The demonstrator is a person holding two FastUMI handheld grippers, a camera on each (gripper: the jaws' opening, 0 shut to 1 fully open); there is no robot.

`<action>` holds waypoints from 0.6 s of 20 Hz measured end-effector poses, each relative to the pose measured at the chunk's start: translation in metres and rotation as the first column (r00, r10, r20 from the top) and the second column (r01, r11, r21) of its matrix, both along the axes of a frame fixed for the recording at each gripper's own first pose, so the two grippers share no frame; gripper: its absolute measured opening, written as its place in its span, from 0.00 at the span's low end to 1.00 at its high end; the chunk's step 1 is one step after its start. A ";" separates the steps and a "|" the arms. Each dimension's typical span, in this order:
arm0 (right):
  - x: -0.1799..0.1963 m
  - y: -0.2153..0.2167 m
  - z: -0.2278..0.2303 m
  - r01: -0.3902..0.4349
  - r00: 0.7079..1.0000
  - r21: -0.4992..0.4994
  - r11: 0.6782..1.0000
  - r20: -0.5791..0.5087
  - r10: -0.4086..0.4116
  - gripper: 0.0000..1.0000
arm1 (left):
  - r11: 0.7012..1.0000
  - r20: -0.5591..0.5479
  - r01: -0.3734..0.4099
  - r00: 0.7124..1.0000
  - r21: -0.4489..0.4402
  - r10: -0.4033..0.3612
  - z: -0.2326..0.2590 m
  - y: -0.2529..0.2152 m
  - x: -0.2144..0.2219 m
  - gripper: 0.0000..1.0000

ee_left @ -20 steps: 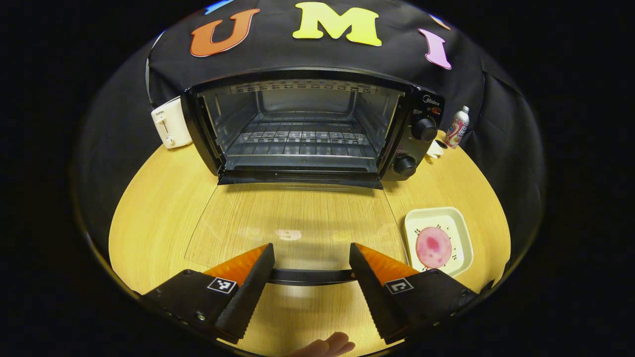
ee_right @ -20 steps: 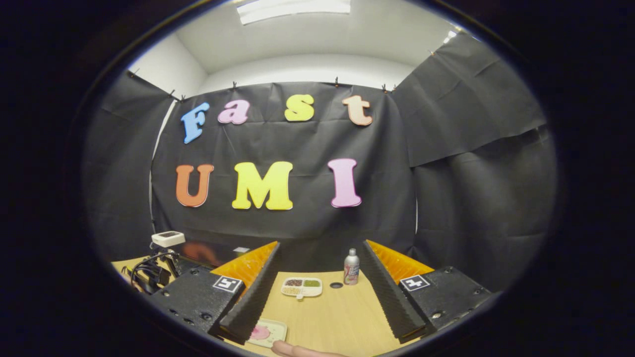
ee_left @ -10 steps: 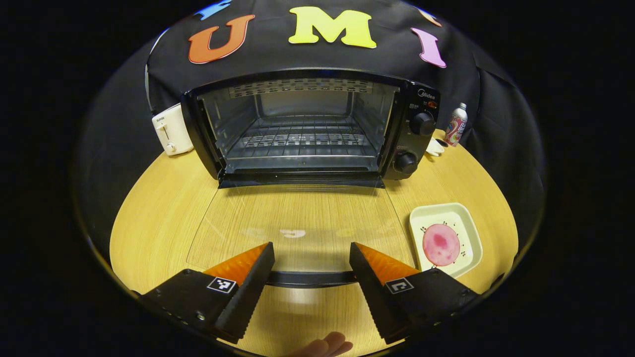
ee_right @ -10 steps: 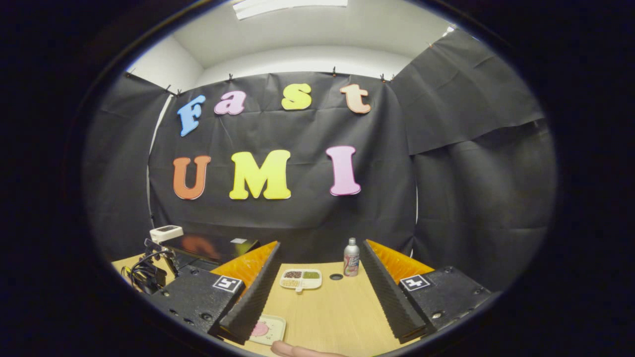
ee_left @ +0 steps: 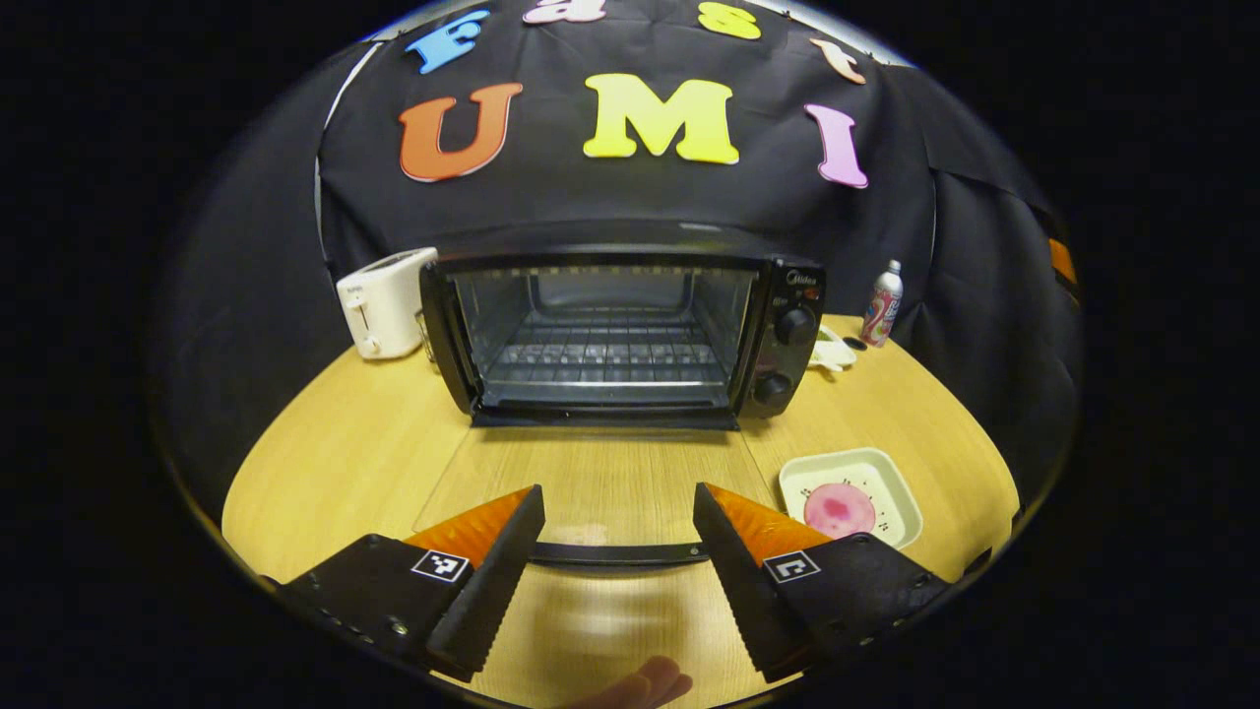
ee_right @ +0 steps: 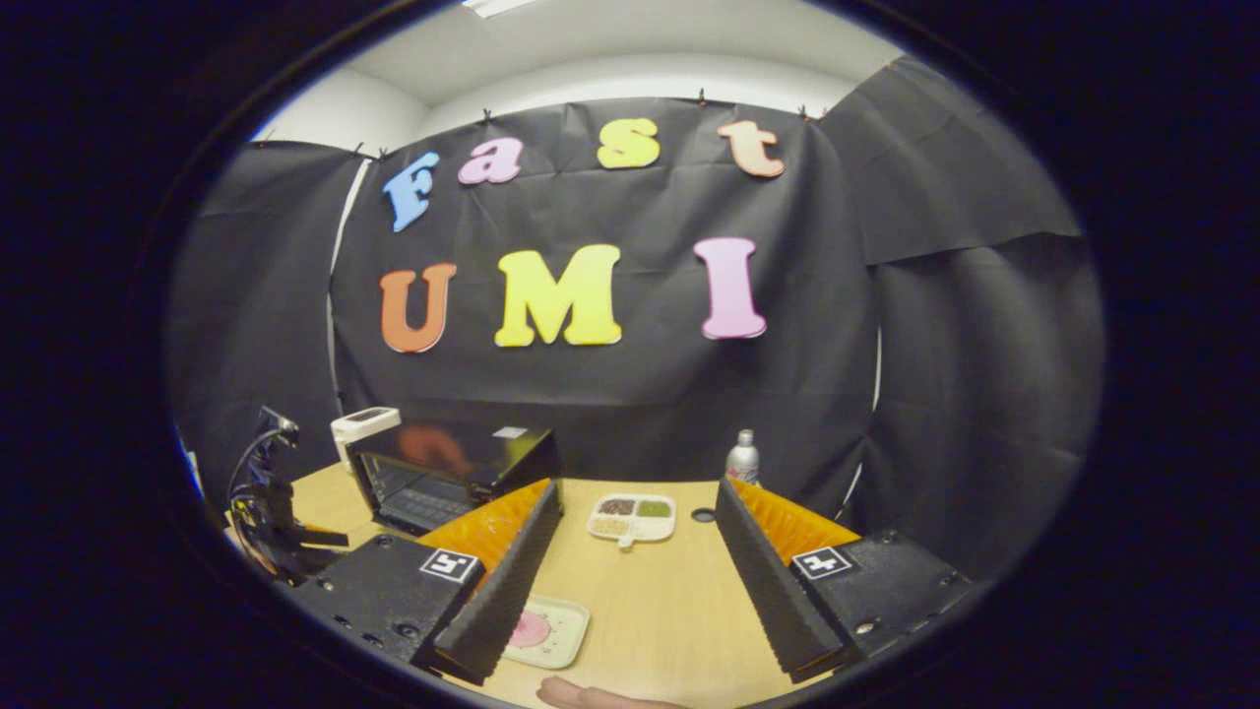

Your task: Open the electric oven with the left hand, put the food in, and close the electric oven.

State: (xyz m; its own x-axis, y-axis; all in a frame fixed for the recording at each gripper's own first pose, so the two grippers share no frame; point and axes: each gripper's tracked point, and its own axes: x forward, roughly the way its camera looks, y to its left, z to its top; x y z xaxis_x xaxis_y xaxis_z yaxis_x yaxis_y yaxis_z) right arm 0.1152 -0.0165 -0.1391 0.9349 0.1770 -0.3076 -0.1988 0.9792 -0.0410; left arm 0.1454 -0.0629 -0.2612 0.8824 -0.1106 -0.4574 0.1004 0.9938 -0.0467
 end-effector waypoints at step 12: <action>0.011 0.027 -0.180 -0.059 0.707 0.083 0.995 -0.700 0.101 0.92 | 0.989 0.419 -0.143 0.896 -0.043 0.148 0.165 0.038 -0.061 0.92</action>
